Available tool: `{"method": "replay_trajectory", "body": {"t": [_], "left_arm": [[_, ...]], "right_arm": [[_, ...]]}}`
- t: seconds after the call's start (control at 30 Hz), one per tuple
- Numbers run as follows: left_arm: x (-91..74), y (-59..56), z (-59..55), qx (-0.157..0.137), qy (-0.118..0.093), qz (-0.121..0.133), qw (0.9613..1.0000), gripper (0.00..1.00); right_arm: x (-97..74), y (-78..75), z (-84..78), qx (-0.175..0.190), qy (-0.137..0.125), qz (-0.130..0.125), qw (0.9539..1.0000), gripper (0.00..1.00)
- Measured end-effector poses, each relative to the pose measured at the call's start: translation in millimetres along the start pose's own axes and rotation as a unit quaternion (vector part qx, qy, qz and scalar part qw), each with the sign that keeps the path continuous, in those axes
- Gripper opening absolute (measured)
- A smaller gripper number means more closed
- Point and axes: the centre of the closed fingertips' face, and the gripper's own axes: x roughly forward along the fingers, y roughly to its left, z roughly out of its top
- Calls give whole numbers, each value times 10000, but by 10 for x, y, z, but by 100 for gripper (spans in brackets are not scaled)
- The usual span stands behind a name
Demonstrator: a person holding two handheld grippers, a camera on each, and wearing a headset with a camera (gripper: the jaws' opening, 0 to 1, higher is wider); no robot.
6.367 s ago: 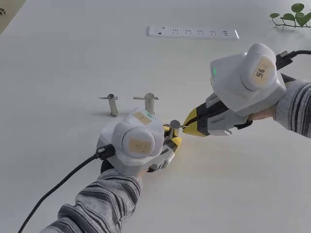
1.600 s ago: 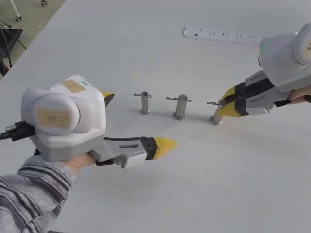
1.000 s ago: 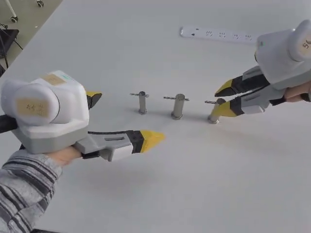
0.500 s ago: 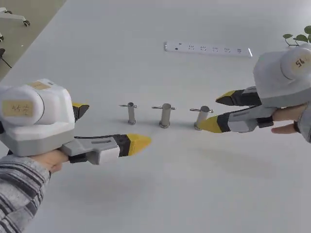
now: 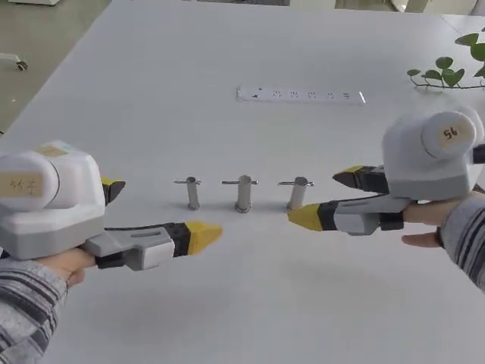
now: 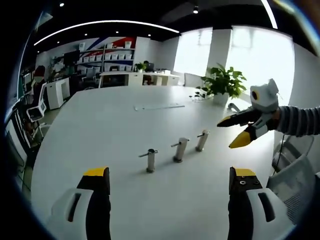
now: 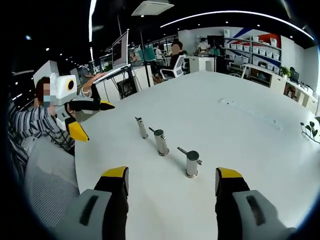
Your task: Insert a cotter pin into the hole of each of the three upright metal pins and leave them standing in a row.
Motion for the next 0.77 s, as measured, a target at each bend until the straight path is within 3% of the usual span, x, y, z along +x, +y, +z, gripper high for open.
{"method": "replay_trajectory", "body": {"t": [0.23, 0.47, 0.77], "left_arm": [[-60, -47, -55, -7, 43, -19, 10000, 99], [-88, -72, -104, -47, 87, -51, 9999, 99], [-139, -74, -97, -141, -19, -26, 9999, 99]], "right_arm": [[-72, 156, -80, -7, -22, -29, 10000, 74], [-136, 132, -101, 38, -179, -293, 9994, 78], [-145, 192, -182, 178, -195, -332, 9991, 80]]}}
